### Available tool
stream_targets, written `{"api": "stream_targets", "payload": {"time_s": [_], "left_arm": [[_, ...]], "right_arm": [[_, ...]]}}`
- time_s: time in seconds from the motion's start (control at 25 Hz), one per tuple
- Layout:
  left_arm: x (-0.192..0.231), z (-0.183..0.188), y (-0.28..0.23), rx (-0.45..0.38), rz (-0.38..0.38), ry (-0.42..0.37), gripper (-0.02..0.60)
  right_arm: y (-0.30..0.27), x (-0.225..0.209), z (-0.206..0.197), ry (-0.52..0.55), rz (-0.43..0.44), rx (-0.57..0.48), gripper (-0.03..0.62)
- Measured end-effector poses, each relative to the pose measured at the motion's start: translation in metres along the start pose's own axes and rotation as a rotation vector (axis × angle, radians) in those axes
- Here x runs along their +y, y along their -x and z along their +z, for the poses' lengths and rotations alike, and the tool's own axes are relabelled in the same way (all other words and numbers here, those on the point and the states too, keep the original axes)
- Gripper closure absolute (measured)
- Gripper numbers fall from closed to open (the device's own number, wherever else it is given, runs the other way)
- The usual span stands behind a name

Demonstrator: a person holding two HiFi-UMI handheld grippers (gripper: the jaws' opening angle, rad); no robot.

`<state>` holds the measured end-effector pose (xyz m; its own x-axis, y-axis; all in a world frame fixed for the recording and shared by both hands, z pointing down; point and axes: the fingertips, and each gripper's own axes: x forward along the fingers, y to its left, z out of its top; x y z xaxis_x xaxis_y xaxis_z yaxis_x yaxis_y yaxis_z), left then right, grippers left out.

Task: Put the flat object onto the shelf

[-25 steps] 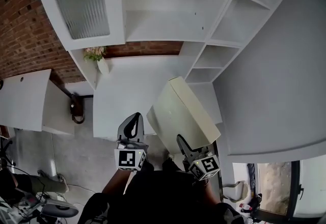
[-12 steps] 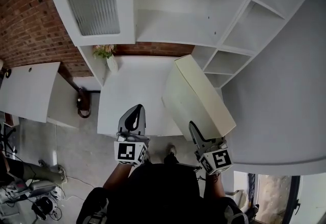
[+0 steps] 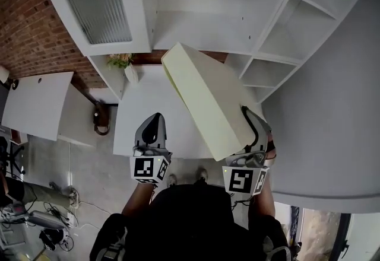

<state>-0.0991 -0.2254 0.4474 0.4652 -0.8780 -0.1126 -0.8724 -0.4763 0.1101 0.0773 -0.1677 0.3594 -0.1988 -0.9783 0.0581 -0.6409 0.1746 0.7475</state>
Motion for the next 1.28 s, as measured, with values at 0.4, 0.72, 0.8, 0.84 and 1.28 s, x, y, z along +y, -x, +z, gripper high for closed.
{"api": "stream_targets", "payload": {"time_s": [0.4,0.72,0.8,0.84,1.28], "left_arm": [[0.007,0.008,-0.009,-0.016,0.06,-0.04,0.572],[0.008,0.008,-0.014,-0.015,0.078,-0.059,0.572],[0.009,0.007,-0.014,-0.011,0.082,-0.06,0.572],[0.01,0.006,-0.014,-0.01,0.083,-0.061,0.572],[0.009,0.006,-0.015,-0.007,0.093,-0.077,0.572]], "right_arm": [[-0.055,-0.023,-0.003,0.371,-0.096,0.061,0.332],[-0.102,-0.026,-0.009,0.518,-0.092,0.109,0.332],[-0.115,-0.023,-0.013,0.561,-0.085,0.128,0.332],[-0.122,-0.022,-0.015,0.579,-0.082,0.138,0.332],[-0.178,-0.004,-0.045,0.664,-0.033,0.232,0.332]]}}
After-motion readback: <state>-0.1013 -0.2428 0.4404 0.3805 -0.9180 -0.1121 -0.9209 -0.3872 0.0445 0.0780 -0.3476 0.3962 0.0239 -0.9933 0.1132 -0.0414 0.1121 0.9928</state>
